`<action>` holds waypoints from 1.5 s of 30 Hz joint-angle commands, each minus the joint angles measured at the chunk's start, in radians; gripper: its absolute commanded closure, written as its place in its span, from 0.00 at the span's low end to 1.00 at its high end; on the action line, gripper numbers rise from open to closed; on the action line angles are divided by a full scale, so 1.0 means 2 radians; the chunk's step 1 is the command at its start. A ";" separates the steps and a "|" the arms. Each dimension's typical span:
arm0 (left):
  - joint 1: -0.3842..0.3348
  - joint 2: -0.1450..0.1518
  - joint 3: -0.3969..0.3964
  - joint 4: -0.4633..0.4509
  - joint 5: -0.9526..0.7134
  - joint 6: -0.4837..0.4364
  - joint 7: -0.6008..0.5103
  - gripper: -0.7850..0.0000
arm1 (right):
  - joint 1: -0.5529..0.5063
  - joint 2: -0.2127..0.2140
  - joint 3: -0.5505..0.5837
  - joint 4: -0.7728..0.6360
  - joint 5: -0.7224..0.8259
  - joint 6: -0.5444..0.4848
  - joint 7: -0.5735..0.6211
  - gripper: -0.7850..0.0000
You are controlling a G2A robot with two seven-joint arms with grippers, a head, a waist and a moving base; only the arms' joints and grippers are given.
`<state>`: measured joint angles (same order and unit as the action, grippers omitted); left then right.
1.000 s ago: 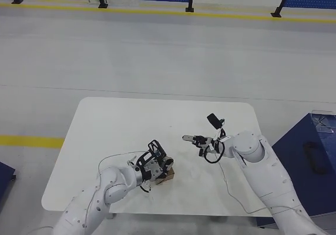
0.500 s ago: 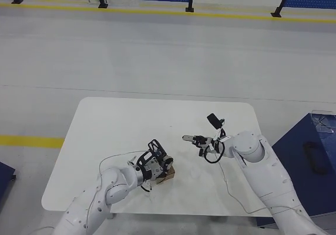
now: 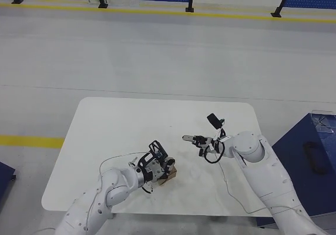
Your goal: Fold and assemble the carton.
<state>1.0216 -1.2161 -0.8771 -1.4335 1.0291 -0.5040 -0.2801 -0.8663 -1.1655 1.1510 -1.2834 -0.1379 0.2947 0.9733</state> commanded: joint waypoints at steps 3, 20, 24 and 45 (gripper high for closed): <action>0.011 0.003 -0.008 -0.008 0.006 0.000 0.000 1.00 | 0.000 0.000 0.000 0.000 0.000 0.000 0.000 0.00; 0.083 0.015 -0.069 -0.095 0.053 0.032 0.116 1.00 | 0.000 0.000 0.000 0.000 0.000 0.000 0.000 0.00; 0.110 0.017 -0.083 -0.117 0.064 0.061 0.139 0.09 | 0.000 0.000 0.000 0.000 0.000 0.000 0.000 0.00; 0.110 0.017 -0.083 -0.117 0.064 0.061 0.139 0.09 | 0.000 0.000 0.000 0.000 0.000 0.000 0.000 0.00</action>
<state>1.2425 -1.1821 -1.0426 -1.6682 1.1564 -0.3821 -0.0016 -0.8663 -1.1655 1.1510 -1.2834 -0.1379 0.2947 0.9733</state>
